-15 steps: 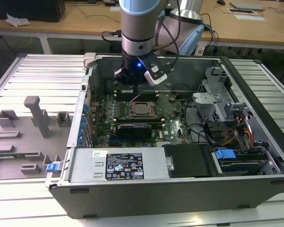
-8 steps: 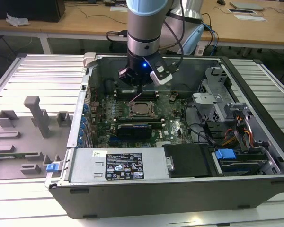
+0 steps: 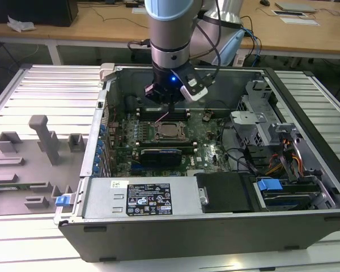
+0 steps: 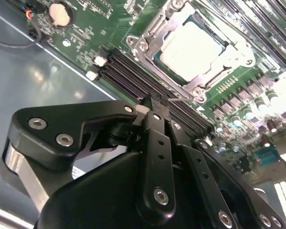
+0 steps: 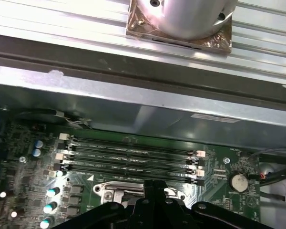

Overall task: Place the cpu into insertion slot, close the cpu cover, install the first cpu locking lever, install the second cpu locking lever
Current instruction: 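Install the first cpu locking lever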

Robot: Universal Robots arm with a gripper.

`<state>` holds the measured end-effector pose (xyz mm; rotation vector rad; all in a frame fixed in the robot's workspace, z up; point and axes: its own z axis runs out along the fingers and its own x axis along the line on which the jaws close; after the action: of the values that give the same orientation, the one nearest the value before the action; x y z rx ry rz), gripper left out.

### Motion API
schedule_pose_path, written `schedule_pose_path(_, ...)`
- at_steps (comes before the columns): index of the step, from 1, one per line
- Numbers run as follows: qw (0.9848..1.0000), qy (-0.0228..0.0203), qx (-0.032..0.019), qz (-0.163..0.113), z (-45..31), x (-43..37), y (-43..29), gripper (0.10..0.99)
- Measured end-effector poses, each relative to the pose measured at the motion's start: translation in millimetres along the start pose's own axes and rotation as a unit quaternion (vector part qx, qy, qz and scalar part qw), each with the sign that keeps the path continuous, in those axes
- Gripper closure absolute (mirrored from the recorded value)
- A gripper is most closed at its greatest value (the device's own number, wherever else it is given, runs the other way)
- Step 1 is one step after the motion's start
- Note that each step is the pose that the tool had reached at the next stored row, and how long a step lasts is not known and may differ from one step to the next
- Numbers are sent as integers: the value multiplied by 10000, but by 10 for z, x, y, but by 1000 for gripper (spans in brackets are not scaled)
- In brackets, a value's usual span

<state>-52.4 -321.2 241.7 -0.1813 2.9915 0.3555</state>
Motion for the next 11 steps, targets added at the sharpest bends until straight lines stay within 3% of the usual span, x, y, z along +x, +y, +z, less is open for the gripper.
schedule_pose_path(6,9999,-137,25,-28,44,64,-4,980)
schedule_pose_path(11,9998,-183,73,29,91,79,-15,980)
